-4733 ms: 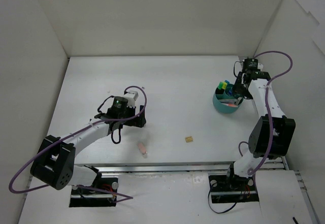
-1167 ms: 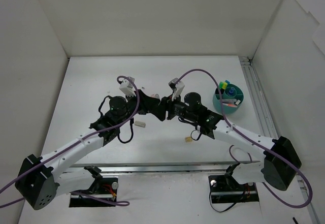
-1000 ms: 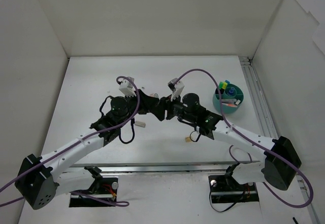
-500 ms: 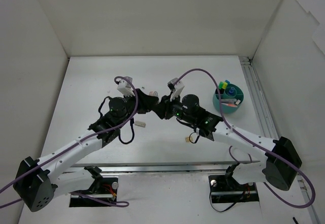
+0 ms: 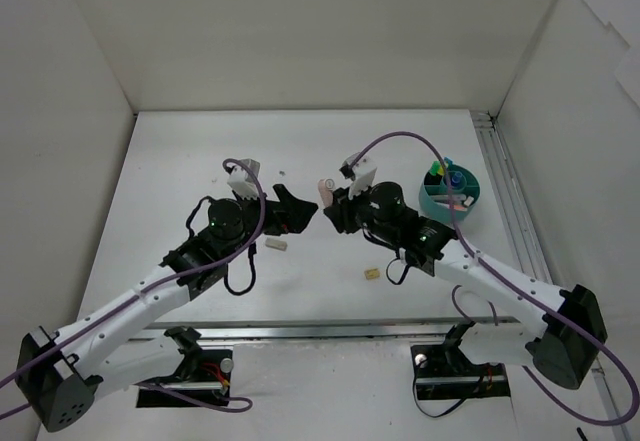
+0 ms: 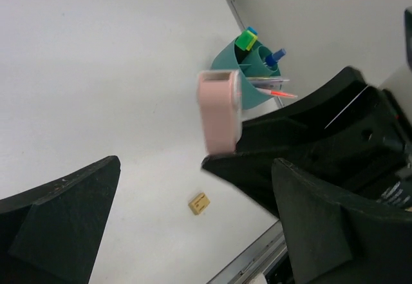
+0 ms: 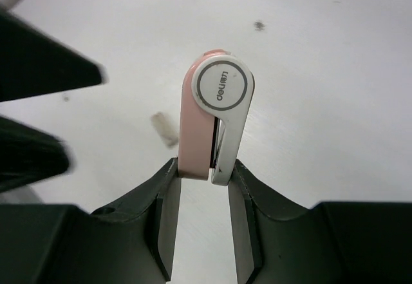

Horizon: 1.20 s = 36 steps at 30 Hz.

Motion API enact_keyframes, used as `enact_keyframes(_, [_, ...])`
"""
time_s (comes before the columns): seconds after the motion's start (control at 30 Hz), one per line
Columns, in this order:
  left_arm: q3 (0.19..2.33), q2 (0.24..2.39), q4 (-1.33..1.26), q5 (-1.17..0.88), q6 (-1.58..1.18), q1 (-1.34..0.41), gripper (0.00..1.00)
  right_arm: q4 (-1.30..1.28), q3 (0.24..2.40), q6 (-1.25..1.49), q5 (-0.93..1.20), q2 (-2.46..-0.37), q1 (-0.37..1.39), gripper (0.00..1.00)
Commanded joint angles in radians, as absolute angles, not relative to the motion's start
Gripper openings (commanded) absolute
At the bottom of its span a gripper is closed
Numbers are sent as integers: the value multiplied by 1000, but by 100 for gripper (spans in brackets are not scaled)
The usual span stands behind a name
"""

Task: Sort the stationery into containers
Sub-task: Place the stapler in the storage box.

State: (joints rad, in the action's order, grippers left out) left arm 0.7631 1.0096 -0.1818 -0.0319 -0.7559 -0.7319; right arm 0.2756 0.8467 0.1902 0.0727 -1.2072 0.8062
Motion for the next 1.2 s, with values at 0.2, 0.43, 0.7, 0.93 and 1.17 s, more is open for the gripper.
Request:
enact_keyframes(0.2, [810,882,93,81,-686,-600,100,-127,1055,11,-252,-1045,470,0])
enact_keyframes(0.43, [785,879,167,48,-650,-459,100,-316,1210,90,-144,-1185,145,0])
enact_keyframes(0.7, [750,959,100,-118,-598,-319,99,-632,1465,34,-86,-1376,-97,2])
enact_keyframes(0.93, [773,1103,38,-299,-523,-203,100,-797,1546,-162,23,-1553,-153,2])
enact_keyframes(1.17, [799,1193,21,-440,-460,-146,100,-879,1604,-294,35,-1667,-227,1])
